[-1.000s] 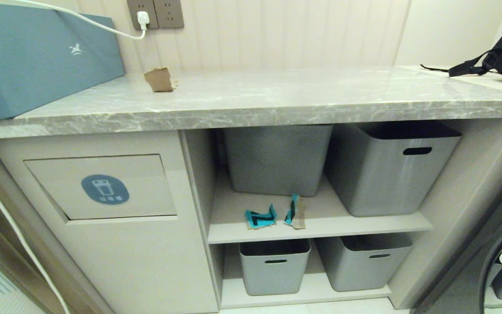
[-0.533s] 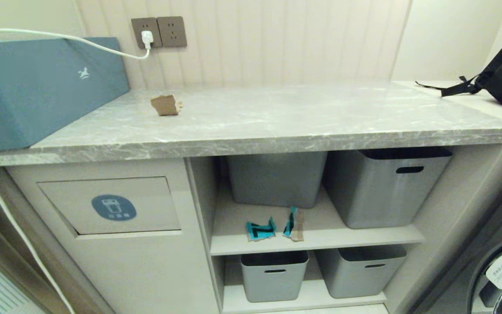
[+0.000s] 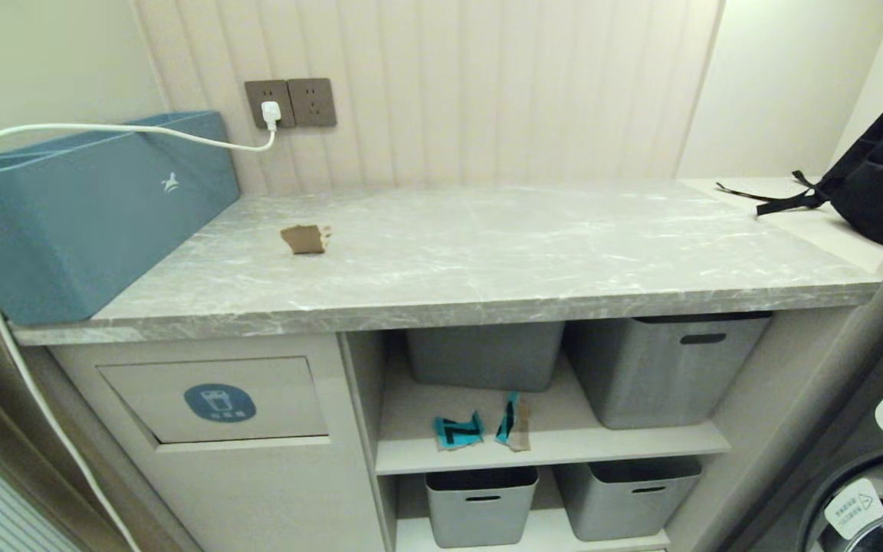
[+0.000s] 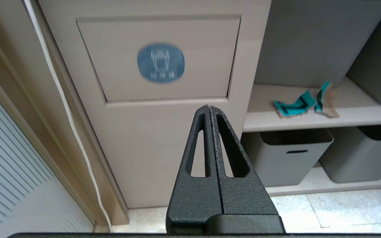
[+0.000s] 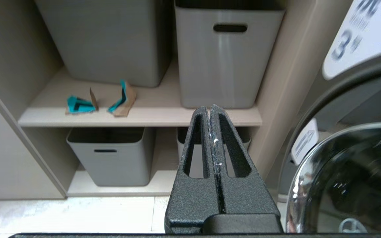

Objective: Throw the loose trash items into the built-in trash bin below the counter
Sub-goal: Pick up the garbage

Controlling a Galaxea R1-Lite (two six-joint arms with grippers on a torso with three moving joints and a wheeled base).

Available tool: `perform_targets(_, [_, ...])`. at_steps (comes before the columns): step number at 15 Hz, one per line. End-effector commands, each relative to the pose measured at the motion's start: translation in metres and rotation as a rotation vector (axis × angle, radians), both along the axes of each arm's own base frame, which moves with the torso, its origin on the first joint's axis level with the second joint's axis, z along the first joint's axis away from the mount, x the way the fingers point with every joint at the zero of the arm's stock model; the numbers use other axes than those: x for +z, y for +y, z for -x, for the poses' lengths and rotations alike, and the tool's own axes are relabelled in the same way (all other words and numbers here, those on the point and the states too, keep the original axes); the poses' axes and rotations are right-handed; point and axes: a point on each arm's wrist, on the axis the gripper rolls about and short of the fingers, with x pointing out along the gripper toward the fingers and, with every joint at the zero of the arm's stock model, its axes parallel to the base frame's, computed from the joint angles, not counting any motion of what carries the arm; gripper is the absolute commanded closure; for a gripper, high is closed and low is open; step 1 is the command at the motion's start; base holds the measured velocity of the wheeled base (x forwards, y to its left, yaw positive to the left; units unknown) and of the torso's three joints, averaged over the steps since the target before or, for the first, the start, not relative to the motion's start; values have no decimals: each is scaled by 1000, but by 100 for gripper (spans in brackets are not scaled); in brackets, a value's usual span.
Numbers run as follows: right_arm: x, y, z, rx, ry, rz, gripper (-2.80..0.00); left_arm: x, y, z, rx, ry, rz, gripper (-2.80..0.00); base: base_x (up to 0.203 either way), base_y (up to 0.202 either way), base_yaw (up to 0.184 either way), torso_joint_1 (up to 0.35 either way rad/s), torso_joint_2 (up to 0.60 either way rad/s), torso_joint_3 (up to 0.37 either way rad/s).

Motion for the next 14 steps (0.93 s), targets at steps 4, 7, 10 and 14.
perform_targets(4, [0,0,0,-1,0,1,0,0,0,0,1,-3,0,0,0,0,0,213,-486,-284])
perform_targets(7, [0,0,0,-2,1,-1,0,0,0,0,1,-3,0,0,0,0,0,230,-506,-286])
perform_targets(10, [0,0,0,-2,1,-1,0,0,0,0,1,-3,0,0,0,0,0,240,-524,-286])
perform_targets(14, [0,0,0,-2,0,-1,0,0,0,0,0,-2,-1,0,0,0,0,261,-563,-296])
